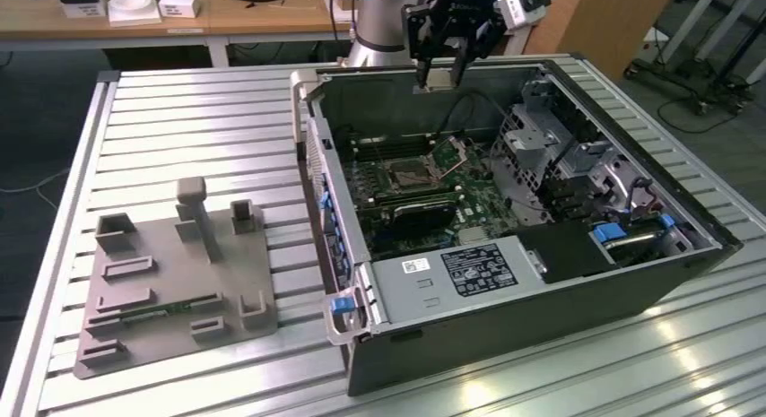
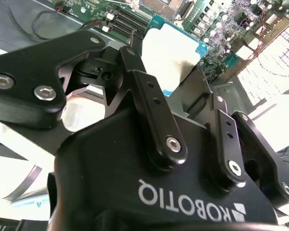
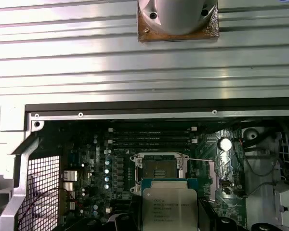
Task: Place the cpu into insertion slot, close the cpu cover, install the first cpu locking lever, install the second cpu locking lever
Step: 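Place the cpu into insertion slot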
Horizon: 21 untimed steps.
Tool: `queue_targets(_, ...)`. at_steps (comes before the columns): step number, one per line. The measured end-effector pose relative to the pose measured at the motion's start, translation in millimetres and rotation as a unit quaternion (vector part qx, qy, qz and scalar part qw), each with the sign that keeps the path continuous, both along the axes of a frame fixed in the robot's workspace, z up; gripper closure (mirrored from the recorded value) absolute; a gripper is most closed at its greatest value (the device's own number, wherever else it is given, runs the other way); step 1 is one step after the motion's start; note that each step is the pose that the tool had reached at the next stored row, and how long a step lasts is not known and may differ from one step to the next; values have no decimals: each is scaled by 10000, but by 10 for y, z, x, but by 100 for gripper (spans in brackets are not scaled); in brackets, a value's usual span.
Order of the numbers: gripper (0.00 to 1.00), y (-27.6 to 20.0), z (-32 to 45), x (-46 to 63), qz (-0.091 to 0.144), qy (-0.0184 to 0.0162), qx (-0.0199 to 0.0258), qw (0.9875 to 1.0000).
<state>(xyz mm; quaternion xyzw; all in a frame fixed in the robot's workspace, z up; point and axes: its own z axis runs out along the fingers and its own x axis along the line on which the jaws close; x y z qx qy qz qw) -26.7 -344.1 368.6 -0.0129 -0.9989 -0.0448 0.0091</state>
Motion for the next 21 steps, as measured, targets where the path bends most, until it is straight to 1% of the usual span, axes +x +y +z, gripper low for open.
queue_targets(5, 46, 0, 0, 0, -68, 0, 0, 10000)
queue_targets(10, 46, 0, -2, 0, -229, 0, 0, 9997)
queue_targets(17, 46, 0, -4, 0, -498, 1, 0, 9988)
queue_targets(21, 46, 0, -4, 0, -523, 0, 0, 9986)
